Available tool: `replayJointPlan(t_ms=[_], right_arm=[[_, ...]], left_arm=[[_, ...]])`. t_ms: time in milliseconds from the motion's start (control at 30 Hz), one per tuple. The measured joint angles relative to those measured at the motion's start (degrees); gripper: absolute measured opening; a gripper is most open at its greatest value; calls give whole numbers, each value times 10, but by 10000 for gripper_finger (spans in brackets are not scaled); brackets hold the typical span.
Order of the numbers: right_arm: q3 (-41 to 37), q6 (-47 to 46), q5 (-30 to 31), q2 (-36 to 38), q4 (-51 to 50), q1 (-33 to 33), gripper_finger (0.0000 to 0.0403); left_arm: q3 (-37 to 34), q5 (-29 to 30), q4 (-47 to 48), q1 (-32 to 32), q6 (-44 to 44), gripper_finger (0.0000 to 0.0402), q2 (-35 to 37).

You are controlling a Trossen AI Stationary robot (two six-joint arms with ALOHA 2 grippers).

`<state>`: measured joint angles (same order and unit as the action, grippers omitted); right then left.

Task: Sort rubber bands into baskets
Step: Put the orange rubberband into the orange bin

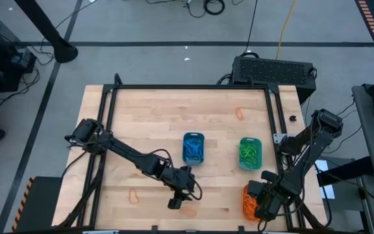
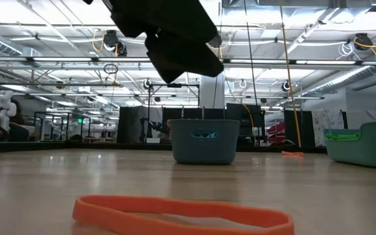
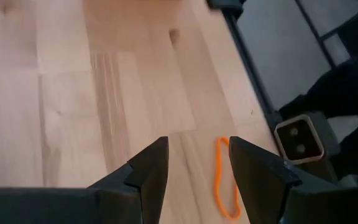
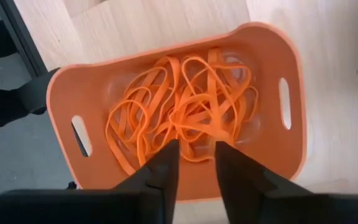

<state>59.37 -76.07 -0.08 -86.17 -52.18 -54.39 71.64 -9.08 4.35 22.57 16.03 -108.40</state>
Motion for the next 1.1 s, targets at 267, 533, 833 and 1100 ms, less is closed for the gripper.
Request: replayJointPlan(t_ms=[267,533,833,1100], right_arm=[[0,25,-30,6,2,5,145],[0,50,-77,35,18,23,150],[0,93,-40,68,28,39,144],[0,108,-44,71,31,50,144]], left_arm=[[0,-2,34,24,17,176,-9],[0,-4,34,62,17,176,-35],[3,21,-17,95,61,176,-111],[5,60,-34,103,57,174,-133]])
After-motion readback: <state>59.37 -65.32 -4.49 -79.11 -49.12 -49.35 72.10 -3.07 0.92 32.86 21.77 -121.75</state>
